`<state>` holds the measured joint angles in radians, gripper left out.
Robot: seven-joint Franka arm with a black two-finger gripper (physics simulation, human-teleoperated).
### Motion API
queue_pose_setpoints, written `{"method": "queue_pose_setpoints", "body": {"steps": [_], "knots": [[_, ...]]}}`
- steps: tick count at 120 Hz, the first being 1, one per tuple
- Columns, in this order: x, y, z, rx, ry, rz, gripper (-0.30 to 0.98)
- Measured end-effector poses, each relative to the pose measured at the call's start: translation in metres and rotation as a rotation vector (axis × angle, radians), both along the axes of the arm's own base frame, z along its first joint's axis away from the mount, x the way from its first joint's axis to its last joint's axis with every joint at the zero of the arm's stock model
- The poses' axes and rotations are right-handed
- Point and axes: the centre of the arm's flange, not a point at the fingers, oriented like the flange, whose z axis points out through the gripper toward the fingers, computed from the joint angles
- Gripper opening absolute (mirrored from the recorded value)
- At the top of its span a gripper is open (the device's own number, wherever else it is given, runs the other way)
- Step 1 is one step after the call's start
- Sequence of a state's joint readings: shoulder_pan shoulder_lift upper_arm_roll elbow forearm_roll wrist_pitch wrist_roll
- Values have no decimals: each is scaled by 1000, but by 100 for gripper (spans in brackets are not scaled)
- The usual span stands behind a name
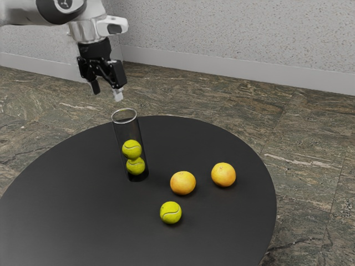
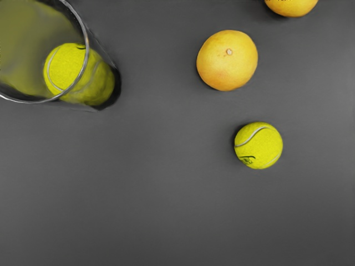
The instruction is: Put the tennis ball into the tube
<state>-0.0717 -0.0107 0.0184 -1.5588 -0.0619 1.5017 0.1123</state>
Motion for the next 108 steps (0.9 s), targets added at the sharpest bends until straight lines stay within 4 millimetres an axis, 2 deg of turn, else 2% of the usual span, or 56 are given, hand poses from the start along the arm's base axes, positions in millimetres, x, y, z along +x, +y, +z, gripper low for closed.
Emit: {"method": "queue_pose_setpoints", "body": {"steps": [13,18,22,29,33,41,48,58,69,96,108], "knots": [[-6,-34,2,12,-18,-55,69],[-18,-43,2,12,-18,-71,69],[-32,-39,-5,13,-11,-64,68],[-45,-7,-41,21,37,0,68],[-48,4,-59,24,59,24,68],[-58,10,-99,29,108,41,69],[-68,7,-130,34,130,40,69],[-63,-8,-162,42,124,20,69],[-52,-44,-187,53,98,-22,69],[-50,-109,-194,90,-4,-14,69],[-59,-140,-213,109,-15,9,69]]}}
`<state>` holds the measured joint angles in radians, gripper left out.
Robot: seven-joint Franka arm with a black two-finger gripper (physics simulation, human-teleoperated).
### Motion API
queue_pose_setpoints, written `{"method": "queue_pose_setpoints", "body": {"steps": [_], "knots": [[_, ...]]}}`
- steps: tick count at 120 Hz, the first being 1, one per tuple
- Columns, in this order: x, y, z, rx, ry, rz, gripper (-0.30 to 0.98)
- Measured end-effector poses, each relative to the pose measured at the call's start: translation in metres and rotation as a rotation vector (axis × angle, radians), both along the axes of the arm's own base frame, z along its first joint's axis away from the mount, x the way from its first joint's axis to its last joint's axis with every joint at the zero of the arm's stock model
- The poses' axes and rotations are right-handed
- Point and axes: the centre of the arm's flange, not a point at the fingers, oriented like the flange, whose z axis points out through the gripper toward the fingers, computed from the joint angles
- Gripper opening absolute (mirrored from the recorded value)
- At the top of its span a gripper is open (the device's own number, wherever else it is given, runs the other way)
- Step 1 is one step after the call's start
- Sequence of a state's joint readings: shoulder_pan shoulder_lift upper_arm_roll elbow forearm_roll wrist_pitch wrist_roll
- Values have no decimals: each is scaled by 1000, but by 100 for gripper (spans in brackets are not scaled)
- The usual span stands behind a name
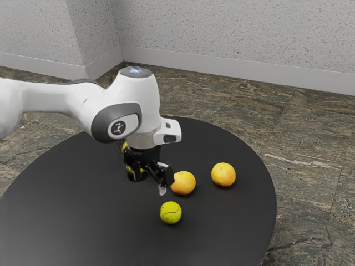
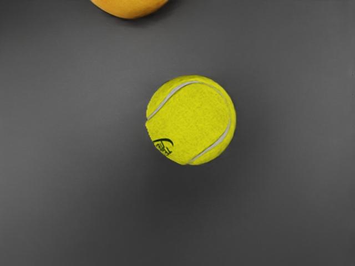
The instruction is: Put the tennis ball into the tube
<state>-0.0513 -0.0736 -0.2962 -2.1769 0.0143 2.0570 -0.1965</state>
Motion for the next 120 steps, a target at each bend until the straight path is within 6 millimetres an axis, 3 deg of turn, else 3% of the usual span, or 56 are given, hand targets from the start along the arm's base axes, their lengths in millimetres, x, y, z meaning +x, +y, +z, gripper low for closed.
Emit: {"method": "queue_pose_setpoints", "body": {"steps": [23,39,48,76,120], "knots": [[5,-35,-58,43,-7,54,69],[25,-13,-82,43,-32,180,69],[32,-7,-89,36,-53,233,69],[41,-14,-113,35,-101,288,69],[39,-18,-149,31,-84,371,67]]}}
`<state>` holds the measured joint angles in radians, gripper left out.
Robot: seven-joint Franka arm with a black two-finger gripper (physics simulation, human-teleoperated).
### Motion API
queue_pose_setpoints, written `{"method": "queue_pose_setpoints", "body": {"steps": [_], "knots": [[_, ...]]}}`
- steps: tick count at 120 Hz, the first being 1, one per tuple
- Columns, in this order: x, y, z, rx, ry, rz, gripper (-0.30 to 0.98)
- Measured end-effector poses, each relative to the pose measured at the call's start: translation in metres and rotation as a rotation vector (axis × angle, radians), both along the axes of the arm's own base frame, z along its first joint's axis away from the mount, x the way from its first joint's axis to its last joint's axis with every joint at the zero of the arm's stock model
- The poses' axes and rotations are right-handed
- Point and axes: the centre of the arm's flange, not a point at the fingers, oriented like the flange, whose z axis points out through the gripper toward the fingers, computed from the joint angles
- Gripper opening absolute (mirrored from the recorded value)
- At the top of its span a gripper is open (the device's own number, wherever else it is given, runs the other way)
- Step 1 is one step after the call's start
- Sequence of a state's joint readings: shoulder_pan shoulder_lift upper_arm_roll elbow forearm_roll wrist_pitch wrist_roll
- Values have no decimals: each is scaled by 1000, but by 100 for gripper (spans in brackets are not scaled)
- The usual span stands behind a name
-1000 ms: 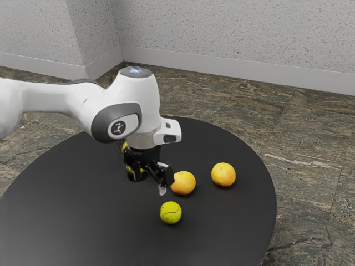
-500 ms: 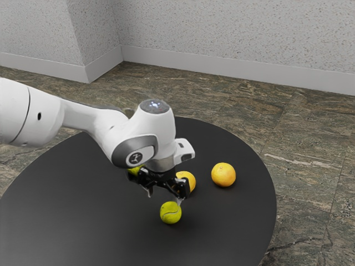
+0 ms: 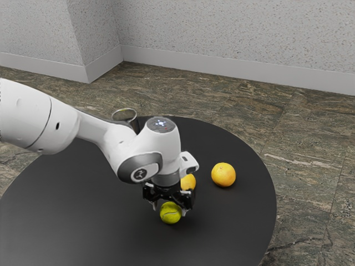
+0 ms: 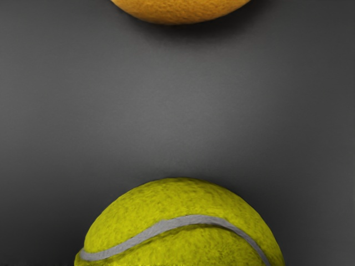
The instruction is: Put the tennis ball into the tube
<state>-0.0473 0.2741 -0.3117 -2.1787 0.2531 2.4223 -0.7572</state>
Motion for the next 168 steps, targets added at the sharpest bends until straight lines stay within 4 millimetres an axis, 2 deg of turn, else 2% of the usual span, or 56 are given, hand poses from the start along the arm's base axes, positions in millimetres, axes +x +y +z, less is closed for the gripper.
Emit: {"method": "queue_pose_setpoints", "body": {"steps": [36,68,82,90,109,147,159,168], "knots": [[-4,-5,-10,-7,13,44,44],[-3,-4,-14,-11,16,80,40],[-2,-5,-4,-15,-8,91,34],[0,-5,15,-18,-44,97,31],[4,0,79,-2,-180,85,26],[15,69,182,93,-442,110,25],[9,69,209,109,-499,94,25],[8,77,217,123,-516,98,26]]}}
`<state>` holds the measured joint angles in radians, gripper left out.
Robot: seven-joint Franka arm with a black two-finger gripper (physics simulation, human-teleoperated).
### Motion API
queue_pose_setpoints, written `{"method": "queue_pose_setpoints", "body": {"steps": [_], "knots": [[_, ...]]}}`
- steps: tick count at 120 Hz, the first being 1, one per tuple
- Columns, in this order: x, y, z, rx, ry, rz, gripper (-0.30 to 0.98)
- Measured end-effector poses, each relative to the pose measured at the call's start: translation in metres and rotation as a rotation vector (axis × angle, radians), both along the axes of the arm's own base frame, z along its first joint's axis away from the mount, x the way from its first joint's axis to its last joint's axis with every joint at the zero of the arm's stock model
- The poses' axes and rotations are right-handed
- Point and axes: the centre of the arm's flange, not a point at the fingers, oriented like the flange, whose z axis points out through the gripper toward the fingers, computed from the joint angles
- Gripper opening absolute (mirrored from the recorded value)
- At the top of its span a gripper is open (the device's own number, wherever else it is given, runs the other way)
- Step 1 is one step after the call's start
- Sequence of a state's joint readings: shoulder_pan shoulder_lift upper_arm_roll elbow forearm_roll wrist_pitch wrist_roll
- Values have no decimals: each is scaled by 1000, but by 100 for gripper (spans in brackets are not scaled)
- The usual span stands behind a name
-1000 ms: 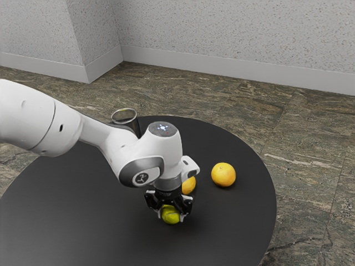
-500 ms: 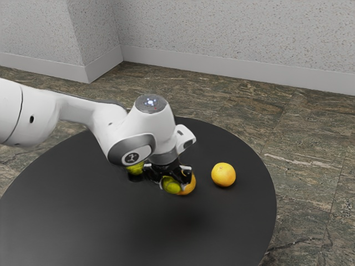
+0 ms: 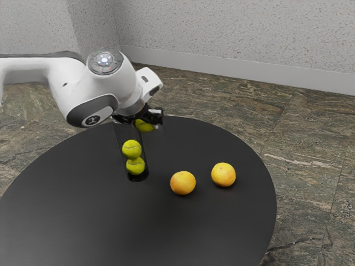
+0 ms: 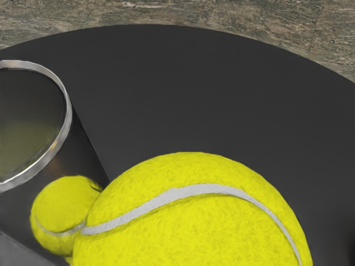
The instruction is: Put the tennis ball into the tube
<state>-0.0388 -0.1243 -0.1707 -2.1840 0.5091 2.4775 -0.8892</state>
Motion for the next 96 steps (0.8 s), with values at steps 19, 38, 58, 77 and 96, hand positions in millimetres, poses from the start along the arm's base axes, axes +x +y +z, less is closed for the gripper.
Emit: {"method": "queue_pose_setpoints", "body": {"steps": [19,38,58,77,96], "knots": [[5,35,3,13,-2,58,26],[8,59,6,23,-10,93,26],[14,79,8,29,-23,115,27],[25,101,8,42,-40,134,28],[31,110,3,49,-46,131,37]]}}
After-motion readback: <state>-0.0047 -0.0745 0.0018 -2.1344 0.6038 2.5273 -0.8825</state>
